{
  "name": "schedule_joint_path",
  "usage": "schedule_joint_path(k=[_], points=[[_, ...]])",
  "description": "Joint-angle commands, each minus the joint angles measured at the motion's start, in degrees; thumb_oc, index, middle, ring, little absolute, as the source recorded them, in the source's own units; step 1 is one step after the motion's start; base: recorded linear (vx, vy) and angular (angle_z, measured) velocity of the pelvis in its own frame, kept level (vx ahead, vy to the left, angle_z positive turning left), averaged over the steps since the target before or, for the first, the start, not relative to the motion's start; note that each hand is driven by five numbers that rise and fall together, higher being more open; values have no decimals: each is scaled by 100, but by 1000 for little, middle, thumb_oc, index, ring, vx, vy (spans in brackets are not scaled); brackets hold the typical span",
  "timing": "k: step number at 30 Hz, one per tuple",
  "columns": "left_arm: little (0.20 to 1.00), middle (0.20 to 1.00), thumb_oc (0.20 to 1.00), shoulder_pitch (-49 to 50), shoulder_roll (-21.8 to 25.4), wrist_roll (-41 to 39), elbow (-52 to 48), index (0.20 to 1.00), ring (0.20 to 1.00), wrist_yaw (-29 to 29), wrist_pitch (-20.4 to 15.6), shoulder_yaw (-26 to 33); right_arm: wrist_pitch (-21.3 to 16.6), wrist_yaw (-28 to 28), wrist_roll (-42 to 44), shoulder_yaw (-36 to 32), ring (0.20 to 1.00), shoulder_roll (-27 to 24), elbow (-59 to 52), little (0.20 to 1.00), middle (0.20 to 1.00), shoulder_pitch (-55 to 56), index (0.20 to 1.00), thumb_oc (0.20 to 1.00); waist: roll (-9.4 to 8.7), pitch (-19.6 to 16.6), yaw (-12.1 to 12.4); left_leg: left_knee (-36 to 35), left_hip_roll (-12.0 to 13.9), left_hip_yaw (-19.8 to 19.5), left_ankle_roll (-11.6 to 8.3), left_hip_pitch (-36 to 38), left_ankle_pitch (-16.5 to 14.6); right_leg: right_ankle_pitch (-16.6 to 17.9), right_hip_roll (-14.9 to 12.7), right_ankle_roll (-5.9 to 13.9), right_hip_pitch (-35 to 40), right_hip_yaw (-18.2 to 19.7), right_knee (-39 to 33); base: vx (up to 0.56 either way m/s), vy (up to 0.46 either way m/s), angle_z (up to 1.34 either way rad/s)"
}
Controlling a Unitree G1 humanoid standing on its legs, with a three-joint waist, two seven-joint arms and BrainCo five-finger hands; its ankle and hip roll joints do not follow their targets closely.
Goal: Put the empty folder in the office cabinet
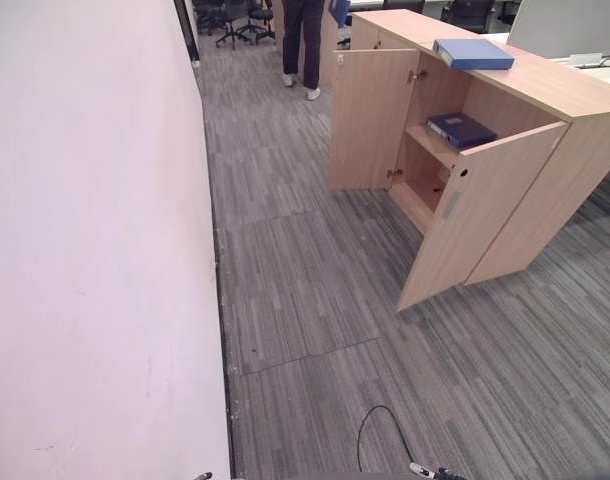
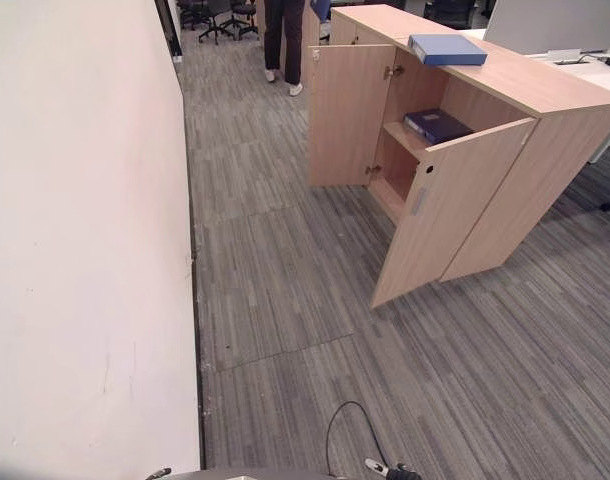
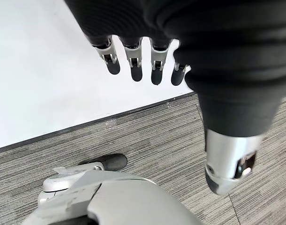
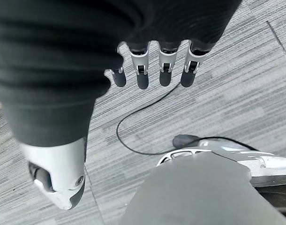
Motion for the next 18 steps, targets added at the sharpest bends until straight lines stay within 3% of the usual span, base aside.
schedule_joint_path(k=[1, 18], points=[[1000, 1000, 1000, -280, -53, -28, 399, 1000, 1000, 54, -117, 15, -99, -14, 37, 179, 1000, 147, 459, 1000, 1000, -317, 1000, 1000, -135, -169, 12, 9, 146, 558, -178, -164, -272, -277, -472, 671, -4, -94, -128, 0, 0, 0], [1000, 1000, 1000, -313, -41, -132, 208, 1000, 1000, 107, -218, -9, -161, -51, 168, 165, 1000, 151, 441, 1000, 1000, -343, 1000, 1000, -185, -110, 48, 9, 188, 472, -218, -217, -208, -308, -420, 631, -18, -106, -128, -6, -14, 1]])
